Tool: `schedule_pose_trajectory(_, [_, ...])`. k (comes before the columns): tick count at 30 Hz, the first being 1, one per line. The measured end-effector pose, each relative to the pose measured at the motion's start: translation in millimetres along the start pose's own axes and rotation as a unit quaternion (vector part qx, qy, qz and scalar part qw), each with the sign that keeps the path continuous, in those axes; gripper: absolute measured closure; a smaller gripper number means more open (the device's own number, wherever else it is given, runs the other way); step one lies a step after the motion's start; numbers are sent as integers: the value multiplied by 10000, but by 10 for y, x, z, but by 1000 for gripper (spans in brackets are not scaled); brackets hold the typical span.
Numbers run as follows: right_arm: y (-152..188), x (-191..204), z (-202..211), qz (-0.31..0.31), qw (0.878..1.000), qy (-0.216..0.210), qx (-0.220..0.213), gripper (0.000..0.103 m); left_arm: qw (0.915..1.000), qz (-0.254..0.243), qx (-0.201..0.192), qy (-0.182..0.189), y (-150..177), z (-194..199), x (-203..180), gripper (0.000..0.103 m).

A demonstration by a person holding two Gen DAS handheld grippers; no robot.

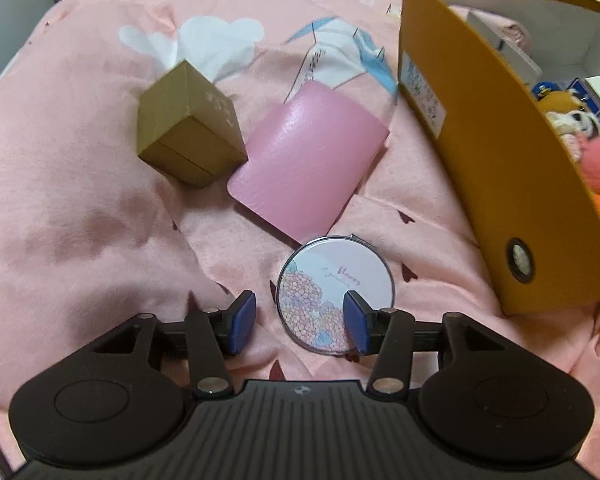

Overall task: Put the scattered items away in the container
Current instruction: 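Lower the photo card box into the box and open the right tool, then close the left tool on the round compact mirror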

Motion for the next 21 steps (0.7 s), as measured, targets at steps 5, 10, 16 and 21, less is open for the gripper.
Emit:
schedule_pose_trajectory(5, [17,13,-5,6,9999,-90,-113,67,9981,219,203,535,-22,-191,11,17])
schedule_pose_trajectory(10, [36,102,40,42,9992,-236,-319,67,9973,344,239,605,-17,-256,-27,38])
schedule_pose_trajectory(16, [120,124,187,-111,9974,-396,-599,67,9952,603,-48,774,33,-65,31,69])
schedule_pose_trajectory(21, [234,98,305,-326,9946,-406,-893,67,9944,604,-252,829,65,91,9,85])
Point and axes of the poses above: each gripper's, at about its wrist camera, not at the fingertips, and z roughly against the way its jaws point, x to its left, y to its underside, the point moved 4 cm from there along -z, roughly the way its jaws point, and after that the axes turned 4 degrees about -y, right-handed, at the moved point
